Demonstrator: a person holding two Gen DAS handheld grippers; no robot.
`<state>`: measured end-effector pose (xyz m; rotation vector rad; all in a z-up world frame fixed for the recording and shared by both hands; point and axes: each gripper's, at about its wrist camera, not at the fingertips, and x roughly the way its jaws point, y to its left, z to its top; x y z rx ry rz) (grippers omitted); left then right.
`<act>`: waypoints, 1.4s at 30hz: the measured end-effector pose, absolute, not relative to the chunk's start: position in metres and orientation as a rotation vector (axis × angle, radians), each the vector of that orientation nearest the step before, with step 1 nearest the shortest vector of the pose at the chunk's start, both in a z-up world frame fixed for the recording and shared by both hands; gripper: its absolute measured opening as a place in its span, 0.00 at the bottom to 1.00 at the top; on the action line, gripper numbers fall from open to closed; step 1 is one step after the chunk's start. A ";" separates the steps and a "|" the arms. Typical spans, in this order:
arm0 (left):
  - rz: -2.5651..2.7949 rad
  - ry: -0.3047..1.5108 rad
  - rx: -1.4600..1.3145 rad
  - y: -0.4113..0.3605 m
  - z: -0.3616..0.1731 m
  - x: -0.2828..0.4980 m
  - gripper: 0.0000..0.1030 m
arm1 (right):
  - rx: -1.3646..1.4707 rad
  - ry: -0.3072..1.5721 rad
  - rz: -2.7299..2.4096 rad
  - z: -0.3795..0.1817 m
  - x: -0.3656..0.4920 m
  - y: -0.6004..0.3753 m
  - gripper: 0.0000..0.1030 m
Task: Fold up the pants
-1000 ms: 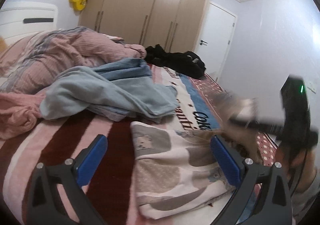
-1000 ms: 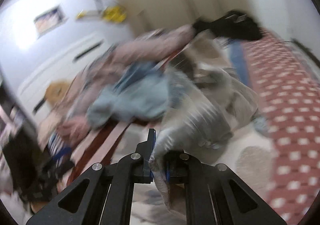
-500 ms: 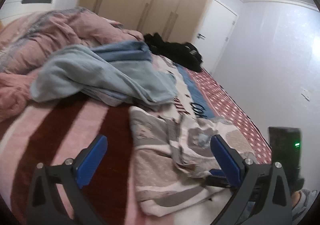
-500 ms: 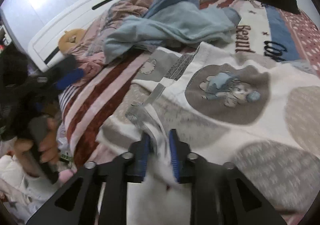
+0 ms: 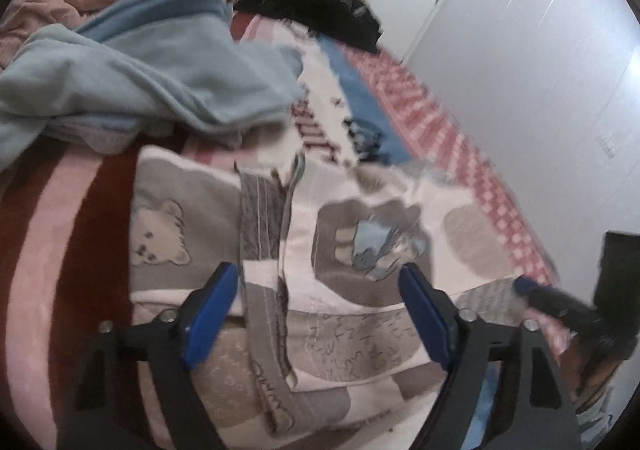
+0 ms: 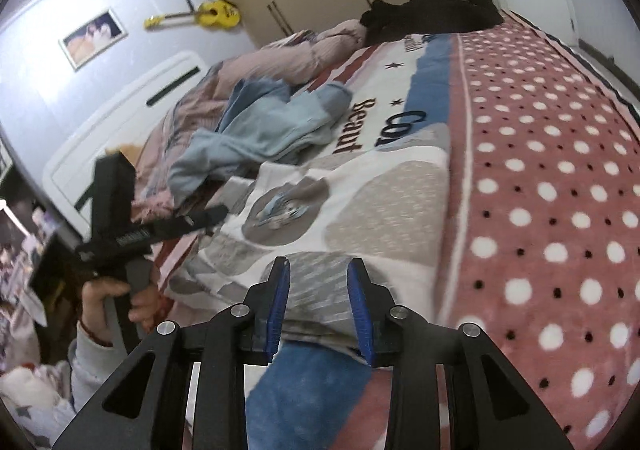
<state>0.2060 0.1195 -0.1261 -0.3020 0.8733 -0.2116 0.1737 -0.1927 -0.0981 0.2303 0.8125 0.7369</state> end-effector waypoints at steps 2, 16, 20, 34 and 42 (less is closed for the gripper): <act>-0.189 0.892 -0.269 0.110 -0.131 0.206 0.61 | 0.245 0.808 0.751 -0.101 0.177 -0.195 0.25; -0.119 0.876 -0.168 0.114 -0.124 0.173 0.06 | 0.315 0.791 0.794 -0.110 0.184 -0.202 0.25; -0.099 0.876 -0.170 0.119 -0.124 0.162 0.06 | 0.308 0.789 0.786 -0.110 0.186 -0.201 0.25; -0.231 0.858 -0.212 0.131 -0.099 0.201 0.50 | 0.337 0.790 0.792 -0.114 0.196 -0.204 0.25; -0.236 0.988 -0.285 0.131 -0.137 0.182 0.50 | 0.348 0.799 0.812 -0.120 0.195 -0.205 0.25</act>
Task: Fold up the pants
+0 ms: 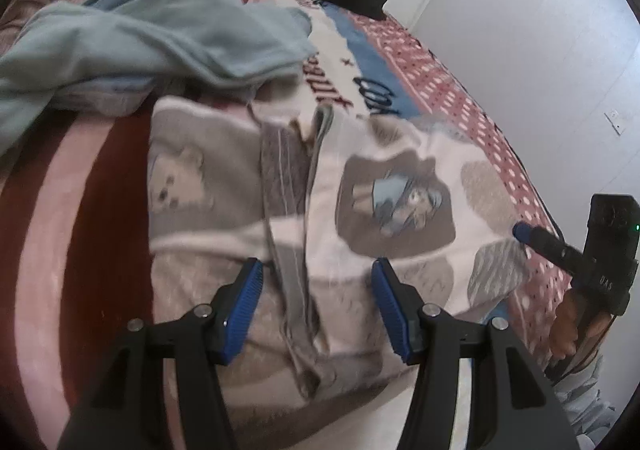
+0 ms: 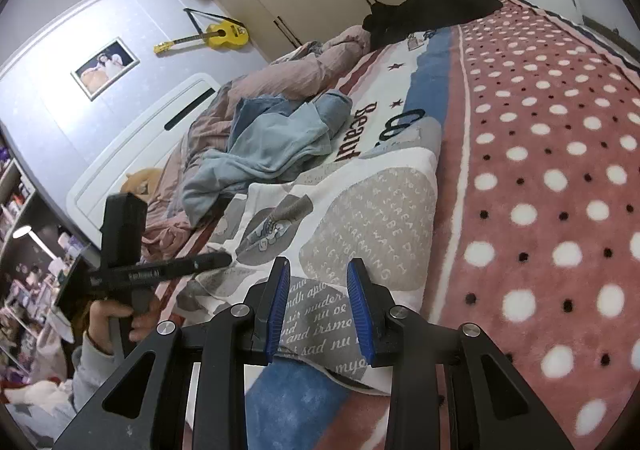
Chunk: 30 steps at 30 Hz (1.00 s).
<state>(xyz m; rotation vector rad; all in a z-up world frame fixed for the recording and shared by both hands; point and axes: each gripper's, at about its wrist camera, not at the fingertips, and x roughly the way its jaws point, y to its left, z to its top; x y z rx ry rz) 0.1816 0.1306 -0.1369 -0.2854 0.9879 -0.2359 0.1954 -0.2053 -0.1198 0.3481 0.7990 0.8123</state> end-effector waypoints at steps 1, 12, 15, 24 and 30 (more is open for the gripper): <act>-0.244 0.992 -0.299 0.130 -0.139 0.181 0.50 | 0.356 0.801 0.814 -0.121 0.196 -0.205 0.25; -0.259 0.893 -0.311 0.122 -0.111 0.146 0.07 | 0.362 0.802 0.814 -0.116 0.194 -0.206 0.25; -0.216 0.909 -0.284 0.123 -0.120 0.131 0.07 | 0.358 0.797 0.816 -0.115 0.195 -0.204 0.24; -0.117 0.851 -0.205 0.129 -0.114 0.128 0.68 | 0.297 0.782 0.750 -0.107 0.198 -0.210 0.47; -0.049 0.868 -0.178 0.150 -0.105 0.157 0.79 | 0.225 0.861 0.695 -0.114 0.225 -0.208 0.48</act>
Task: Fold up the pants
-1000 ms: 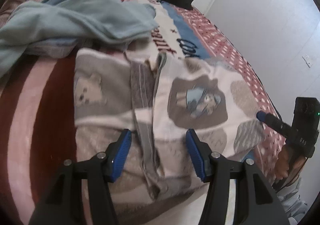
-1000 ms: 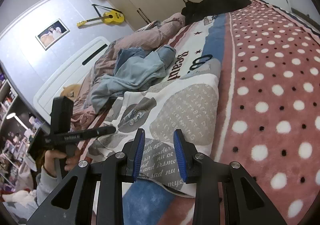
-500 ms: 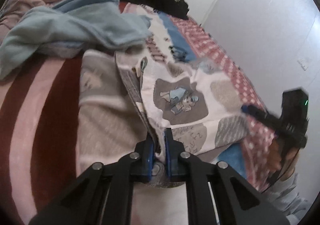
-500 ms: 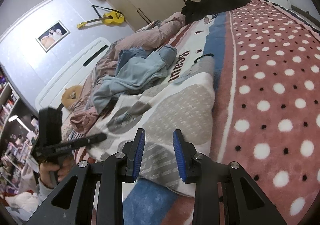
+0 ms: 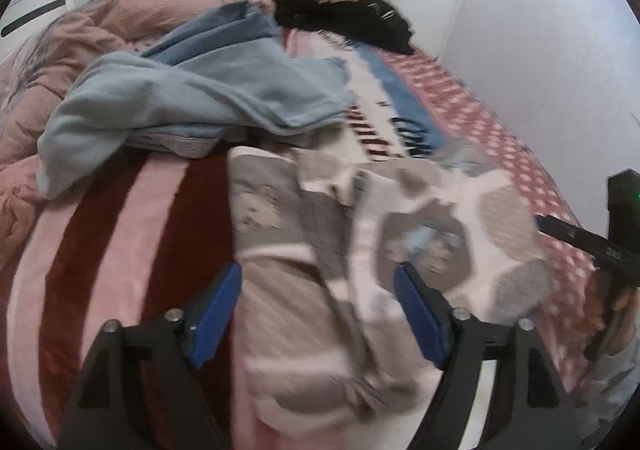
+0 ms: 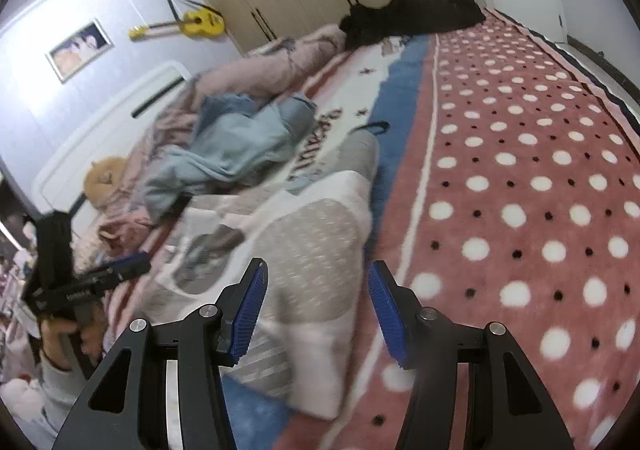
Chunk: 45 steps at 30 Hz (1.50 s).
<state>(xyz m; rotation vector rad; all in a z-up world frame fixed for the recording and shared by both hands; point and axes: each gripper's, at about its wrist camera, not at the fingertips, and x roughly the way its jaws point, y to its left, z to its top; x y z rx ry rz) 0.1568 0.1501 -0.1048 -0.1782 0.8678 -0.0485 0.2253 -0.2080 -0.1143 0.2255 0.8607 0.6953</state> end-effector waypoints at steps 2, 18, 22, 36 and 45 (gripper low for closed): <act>-0.070 0.916 -0.264 0.166 -0.119 0.175 0.80 | 0.240 0.923 0.716 -0.125 0.236 -0.205 0.50; -0.303 1.036 -0.441 0.169 -0.158 0.207 0.90 | 0.213 1.060 0.798 -0.144 0.260 -0.186 0.46; -0.306 1.053 -0.422 0.161 -0.155 0.209 0.42 | 0.258 1.084 0.812 -0.147 0.257 -0.180 0.32; -0.249 0.944 -0.332 0.242 -0.081 0.182 0.15 | 0.231 0.956 0.898 -0.071 0.186 -0.090 0.18; -0.106 0.995 -0.312 0.352 -0.069 0.142 0.15 | 0.269 1.034 1.006 -0.084 0.161 0.030 0.18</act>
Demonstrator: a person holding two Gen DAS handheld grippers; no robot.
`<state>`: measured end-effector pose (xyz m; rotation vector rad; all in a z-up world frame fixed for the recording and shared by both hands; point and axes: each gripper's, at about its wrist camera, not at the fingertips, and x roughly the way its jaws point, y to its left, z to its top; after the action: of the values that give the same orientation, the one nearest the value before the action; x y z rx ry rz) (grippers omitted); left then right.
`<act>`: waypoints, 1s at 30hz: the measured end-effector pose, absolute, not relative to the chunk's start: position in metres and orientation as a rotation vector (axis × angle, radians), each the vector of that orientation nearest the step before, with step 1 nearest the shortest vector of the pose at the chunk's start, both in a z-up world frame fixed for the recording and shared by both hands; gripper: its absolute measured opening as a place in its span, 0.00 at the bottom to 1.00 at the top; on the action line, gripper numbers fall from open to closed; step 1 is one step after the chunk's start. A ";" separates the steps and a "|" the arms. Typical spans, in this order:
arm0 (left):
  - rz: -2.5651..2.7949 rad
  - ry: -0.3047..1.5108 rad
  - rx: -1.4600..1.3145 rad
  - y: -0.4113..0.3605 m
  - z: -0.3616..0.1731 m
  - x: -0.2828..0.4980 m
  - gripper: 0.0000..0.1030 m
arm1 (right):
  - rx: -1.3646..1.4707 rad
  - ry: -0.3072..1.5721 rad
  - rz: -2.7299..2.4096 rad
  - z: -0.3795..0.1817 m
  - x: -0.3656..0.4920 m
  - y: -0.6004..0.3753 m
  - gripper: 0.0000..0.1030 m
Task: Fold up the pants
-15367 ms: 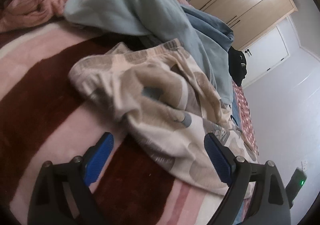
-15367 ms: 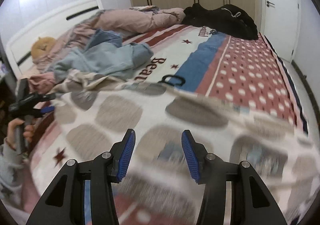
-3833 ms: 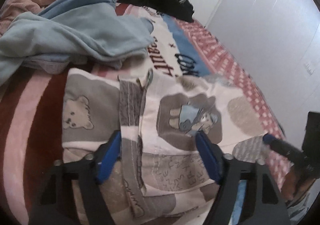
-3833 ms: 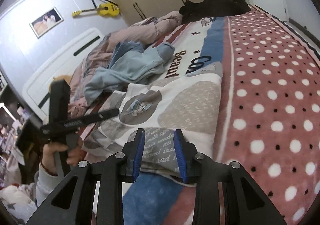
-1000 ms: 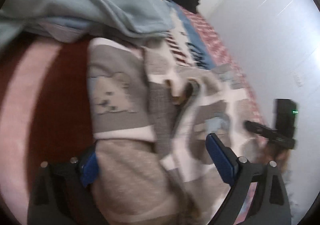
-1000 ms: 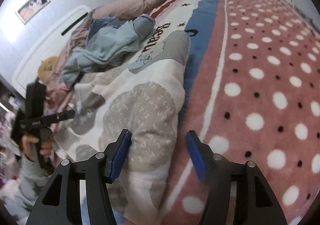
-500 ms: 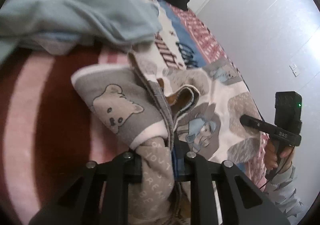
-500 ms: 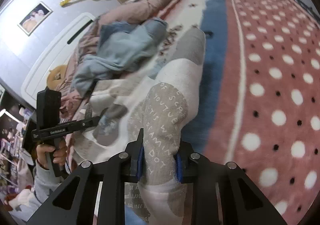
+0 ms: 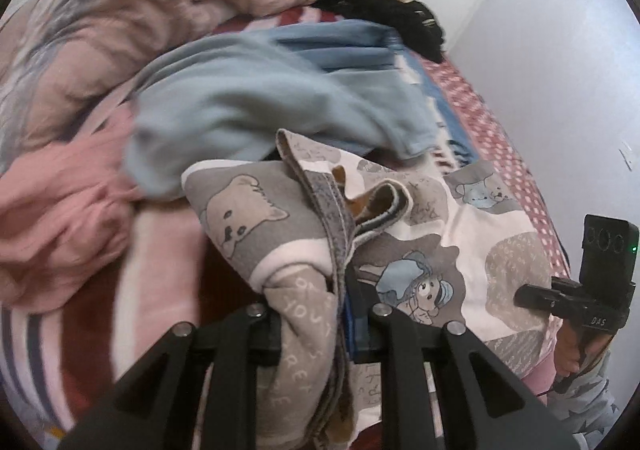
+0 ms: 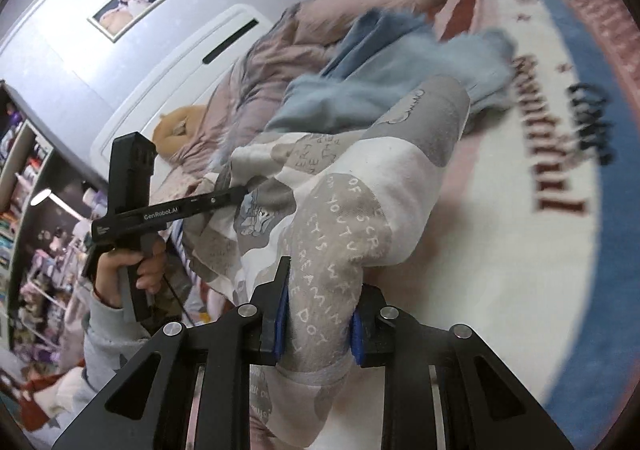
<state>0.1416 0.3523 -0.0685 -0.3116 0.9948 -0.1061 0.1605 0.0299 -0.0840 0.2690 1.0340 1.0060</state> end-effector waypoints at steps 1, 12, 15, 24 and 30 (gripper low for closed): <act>-0.099 0.998 -0.314 0.359 -0.072 0.136 0.15 | 0.272 1.048 1.010 -0.090 0.159 0.038 0.18; -0.078 1.081 -0.395 0.389 -0.148 0.122 0.33 | 0.237 1.152 0.947 -0.147 0.155 0.060 0.18; -0.035 1.098 -0.352 0.388 -0.142 0.122 0.50 | 0.186 1.142 0.930 -0.145 0.151 0.059 0.25; -0.190 0.855 -0.322 0.369 -0.052 0.099 0.64 | 0.063 0.856 0.952 -0.070 0.137 0.038 0.31; -0.246 0.968 -0.271 0.329 -0.098 0.134 0.64 | 0.008 0.896 1.047 -0.090 0.128 0.074 0.30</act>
<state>0.1342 0.3286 -0.0975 -0.2711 0.9684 -0.2464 0.1277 0.0738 -0.0901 0.0077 0.8964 1.0469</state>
